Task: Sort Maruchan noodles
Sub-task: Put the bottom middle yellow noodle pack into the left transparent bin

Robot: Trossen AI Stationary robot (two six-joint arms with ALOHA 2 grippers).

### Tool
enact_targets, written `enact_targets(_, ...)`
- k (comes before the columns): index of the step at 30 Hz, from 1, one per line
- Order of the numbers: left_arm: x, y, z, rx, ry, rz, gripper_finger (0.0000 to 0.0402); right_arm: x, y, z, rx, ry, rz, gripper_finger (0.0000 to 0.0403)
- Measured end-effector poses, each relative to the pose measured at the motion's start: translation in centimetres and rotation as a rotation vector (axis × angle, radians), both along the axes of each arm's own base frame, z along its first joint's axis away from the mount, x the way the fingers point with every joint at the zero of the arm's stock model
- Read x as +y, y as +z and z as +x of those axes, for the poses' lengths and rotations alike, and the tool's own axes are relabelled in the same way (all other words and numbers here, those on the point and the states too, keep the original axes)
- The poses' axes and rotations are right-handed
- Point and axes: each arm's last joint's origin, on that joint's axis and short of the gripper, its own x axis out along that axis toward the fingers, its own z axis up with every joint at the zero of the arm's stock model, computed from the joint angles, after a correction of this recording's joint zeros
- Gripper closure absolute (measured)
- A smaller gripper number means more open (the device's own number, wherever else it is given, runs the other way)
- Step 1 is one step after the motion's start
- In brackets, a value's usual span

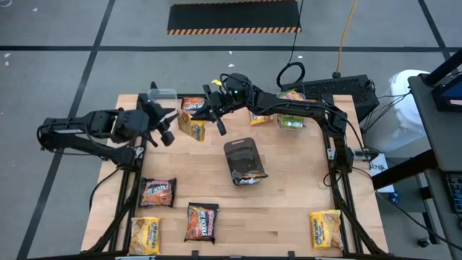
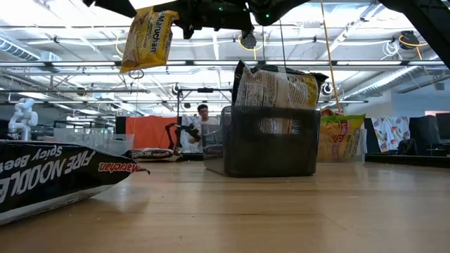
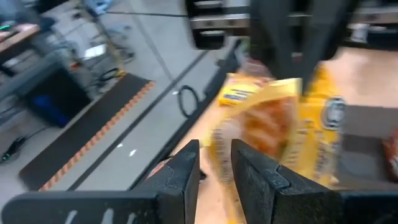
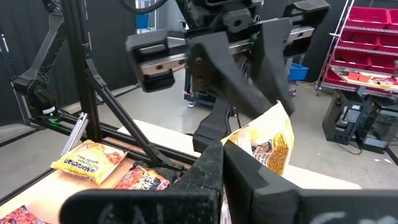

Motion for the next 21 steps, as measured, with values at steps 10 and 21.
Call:
enact_targets(10,-0.04,0.47,0.41,-0.041,-0.068,-0.004,0.0302,0.00,0.00,0.00,0.000,0.000,0.001,0.0403)
enact_targets(21,-0.02,0.52,0.42,-0.047,-0.061,-0.003,0.0302,-0.01,0.00,0.00,0.000,0.000,0.001,0.0403)
